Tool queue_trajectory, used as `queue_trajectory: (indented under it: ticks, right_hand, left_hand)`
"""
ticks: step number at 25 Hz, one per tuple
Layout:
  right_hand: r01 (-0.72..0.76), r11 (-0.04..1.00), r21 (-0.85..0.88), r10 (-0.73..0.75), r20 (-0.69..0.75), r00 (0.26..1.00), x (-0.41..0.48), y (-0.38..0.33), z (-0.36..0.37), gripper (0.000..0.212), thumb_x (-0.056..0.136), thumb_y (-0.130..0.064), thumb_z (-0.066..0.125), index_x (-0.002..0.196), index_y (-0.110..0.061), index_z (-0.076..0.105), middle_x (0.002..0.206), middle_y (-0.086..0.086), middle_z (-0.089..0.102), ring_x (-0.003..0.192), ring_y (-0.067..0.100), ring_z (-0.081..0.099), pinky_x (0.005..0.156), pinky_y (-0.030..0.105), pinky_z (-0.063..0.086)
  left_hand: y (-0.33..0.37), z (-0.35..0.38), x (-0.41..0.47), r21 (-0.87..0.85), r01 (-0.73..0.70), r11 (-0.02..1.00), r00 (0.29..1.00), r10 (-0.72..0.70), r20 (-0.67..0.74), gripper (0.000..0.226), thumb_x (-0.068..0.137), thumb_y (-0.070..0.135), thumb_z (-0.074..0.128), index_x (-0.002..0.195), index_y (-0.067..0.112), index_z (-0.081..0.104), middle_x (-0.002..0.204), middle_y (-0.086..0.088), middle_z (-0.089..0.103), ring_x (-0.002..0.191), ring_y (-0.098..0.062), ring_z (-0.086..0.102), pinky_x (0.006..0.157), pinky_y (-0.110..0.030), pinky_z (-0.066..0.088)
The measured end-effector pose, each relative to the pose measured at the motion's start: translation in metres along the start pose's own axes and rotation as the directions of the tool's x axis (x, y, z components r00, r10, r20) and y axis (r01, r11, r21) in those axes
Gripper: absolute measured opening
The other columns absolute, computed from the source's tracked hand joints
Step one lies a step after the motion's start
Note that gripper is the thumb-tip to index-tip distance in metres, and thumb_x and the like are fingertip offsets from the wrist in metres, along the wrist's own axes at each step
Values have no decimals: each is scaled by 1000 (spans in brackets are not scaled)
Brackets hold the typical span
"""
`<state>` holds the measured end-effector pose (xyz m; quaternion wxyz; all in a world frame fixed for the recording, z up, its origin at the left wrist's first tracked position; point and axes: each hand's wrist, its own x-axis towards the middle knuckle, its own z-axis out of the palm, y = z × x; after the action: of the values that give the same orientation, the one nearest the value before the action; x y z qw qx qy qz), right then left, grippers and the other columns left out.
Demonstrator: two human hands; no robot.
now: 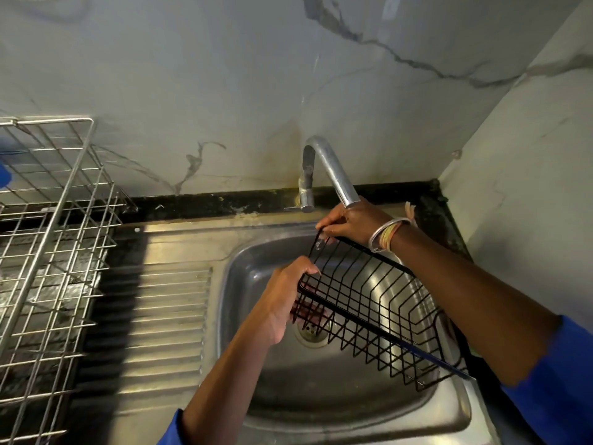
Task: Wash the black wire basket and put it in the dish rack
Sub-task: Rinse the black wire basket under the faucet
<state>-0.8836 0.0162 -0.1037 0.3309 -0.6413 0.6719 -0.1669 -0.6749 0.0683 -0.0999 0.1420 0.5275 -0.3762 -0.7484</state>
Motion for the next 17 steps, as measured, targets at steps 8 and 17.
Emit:
queue_trajectory:
  ticks: [8,17]
  right_hand:
    - [-49,999,1,49,37,998,-20,28,-14,13,79,-22,78,92,-22,76,76,-7,74,68,3,70,74,28,58]
    - [-44,999,31,44,11,999,-3,5,-8,13,82,-19,75,95,-17,77,95,-4,73,85,10,68,81,20,52]
  left_hand:
    - [8,-12,10,-6,-3,1000,998,3,-59,50,81,45,62,118,11,61,92,-15,74,97,-45,73,82,-45,55]
    - [4,13,-2,4,42,999,999,-42,18,29,91,36,57,109,13,60,85,-9,68,61,-23,68,55,-27,52]
